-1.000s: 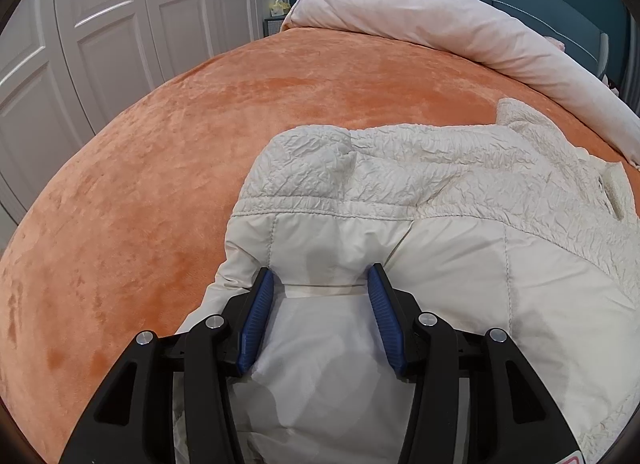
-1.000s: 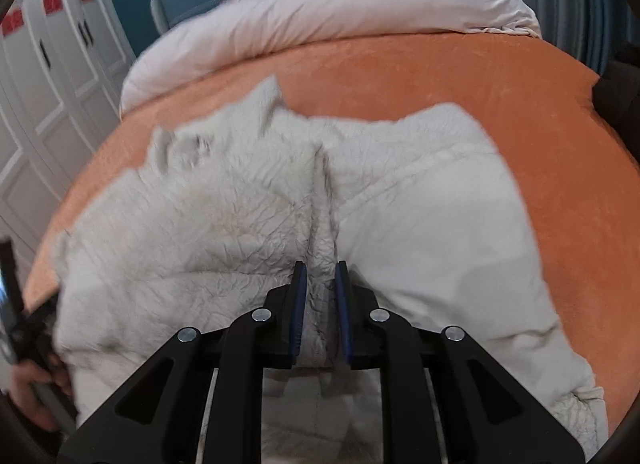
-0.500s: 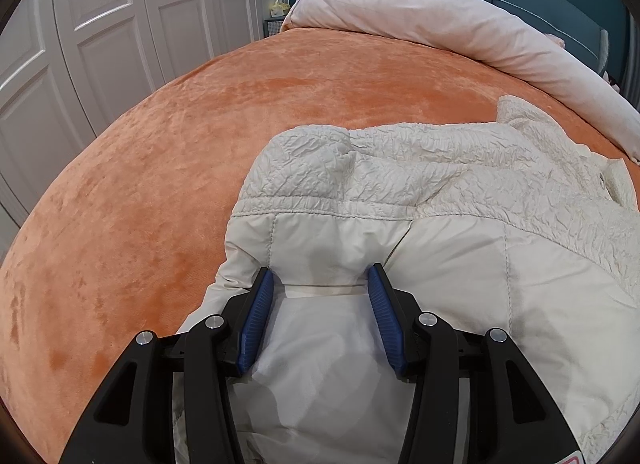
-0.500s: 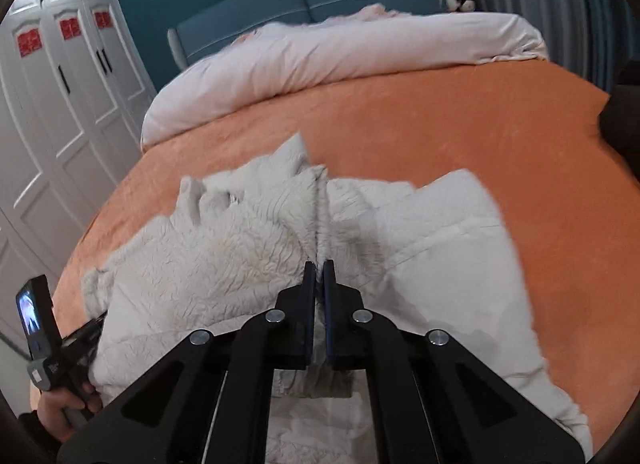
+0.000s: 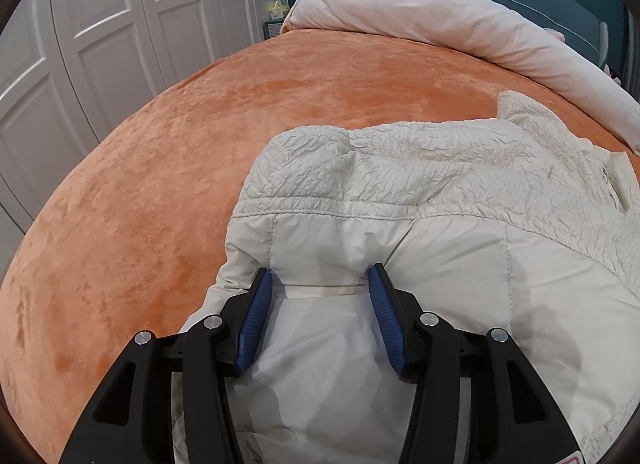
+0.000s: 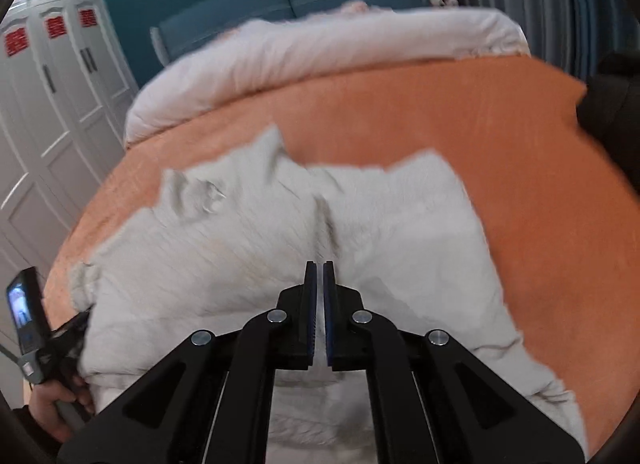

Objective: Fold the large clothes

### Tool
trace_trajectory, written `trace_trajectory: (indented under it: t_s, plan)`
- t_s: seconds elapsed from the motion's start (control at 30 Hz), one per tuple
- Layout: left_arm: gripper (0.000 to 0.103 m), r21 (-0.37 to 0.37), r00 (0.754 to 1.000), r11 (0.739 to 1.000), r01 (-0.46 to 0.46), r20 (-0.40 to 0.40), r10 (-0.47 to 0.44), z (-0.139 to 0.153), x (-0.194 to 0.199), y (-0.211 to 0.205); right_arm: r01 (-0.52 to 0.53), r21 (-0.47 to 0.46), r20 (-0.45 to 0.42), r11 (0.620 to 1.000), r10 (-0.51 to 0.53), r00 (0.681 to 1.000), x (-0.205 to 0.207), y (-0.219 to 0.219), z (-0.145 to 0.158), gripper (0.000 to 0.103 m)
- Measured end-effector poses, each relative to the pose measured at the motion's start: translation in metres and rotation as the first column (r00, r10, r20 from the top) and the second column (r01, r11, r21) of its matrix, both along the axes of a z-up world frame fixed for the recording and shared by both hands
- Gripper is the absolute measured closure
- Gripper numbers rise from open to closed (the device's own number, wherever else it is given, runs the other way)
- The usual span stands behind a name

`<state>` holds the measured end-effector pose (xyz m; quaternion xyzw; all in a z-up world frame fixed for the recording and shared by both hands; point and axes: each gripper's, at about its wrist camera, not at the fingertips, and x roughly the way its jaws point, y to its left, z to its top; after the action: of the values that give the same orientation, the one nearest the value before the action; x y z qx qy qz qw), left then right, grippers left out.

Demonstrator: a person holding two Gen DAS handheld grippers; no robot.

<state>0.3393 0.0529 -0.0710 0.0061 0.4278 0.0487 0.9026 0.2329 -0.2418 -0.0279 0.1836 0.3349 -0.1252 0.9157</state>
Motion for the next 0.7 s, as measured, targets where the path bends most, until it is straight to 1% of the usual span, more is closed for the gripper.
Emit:
trace_trajectory:
  t_s: [0.07,0.13,0.17,0.23,0.3,0.4,0.47,0.5,0.53,0.57,0.6,0.67,0.7]
  plan:
    - [0.053,0.008,1.000,1.000,-0.001,0.000,0.001,0.000,0.000,0.000,-0.042,-0.011,-0.014,0.999,0.042,0.999,0.009,0.007,0.002,0.100]
    - [0.053,0.012,1.000,1.000,-0.001,0.000,0.001,0.000,-0.001,0.000,-0.081,-0.023,-0.070,0.996,0.079,0.994,0.023,0.014,-0.008,0.100]
    - [0.053,0.014,1.000,1.000,-0.001,0.000,0.001,-0.001,-0.001,-0.001,-0.090,-0.013,-0.124,0.996,0.088,0.988,0.032,0.016,-0.022,0.100]
    - [0.052,0.015,1.000,1.000,-0.001,0.000,0.001,0.000,-0.001,-0.001,-0.109,0.020,-0.173,0.994,0.111,0.979,0.036,0.015,-0.047,0.102]
    - [0.052,0.021,1.000,1.000,0.000,0.002,0.000,-0.001,-0.001,-0.001,-0.107,0.041,-0.155,0.993,0.113,0.981,0.035,0.012,-0.057,0.103]
    - [0.052,0.034,1.000,0.999,0.000,0.001,0.000,-0.002,-0.001,-0.002,-0.114,0.030,-0.164,0.993,0.117,0.980,0.037,0.013,-0.056,0.103]
    - [0.052,0.020,1.000,1.000,-0.001,0.003,0.001,-0.001,-0.001,-0.001,-0.108,0.041,-0.150,0.993,0.113,0.982,0.032,0.013,-0.049,0.102]
    - [0.049,-0.016,1.000,1.000,-0.007,0.008,0.007,0.003,-0.003,0.004,-0.100,0.055,-0.137,0.993,0.107,0.985,0.024,0.010,-0.040,0.098]
    - [0.047,-0.053,1.000,0.998,-0.013,0.009,0.013,0.008,-0.007,0.011,-0.103,0.074,-0.121,0.992,0.111,0.986,0.014,0.009,-0.032,0.095]
    - [0.047,-0.081,1.000,0.997,-0.015,0.004,0.015,0.014,-0.013,0.017,-0.114,0.096,-0.097,0.989,0.124,0.988,0.002,0.008,-0.021,0.095]
    - [0.047,-0.091,1.000,0.996,-0.016,0.002,0.016,0.023,-0.024,0.025,-0.131,0.104,-0.064,0.986,0.138,0.988,-0.017,0.007,-0.007,0.093]
    - [0.047,-0.079,1.000,0.997,-0.004,0.026,0.006,0.043,-0.051,0.037,-0.159,0.089,-0.029,0.983,0.162,0.986,-0.051,0.006,0.014,0.086]
    - [0.046,-0.066,0.999,0.998,0.012,0.049,-0.009,0.057,-0.075,0.047,-0.175,0.073,-0.016,0.982,0.176,0.984,-0.077,0.005,0.027,0.079]
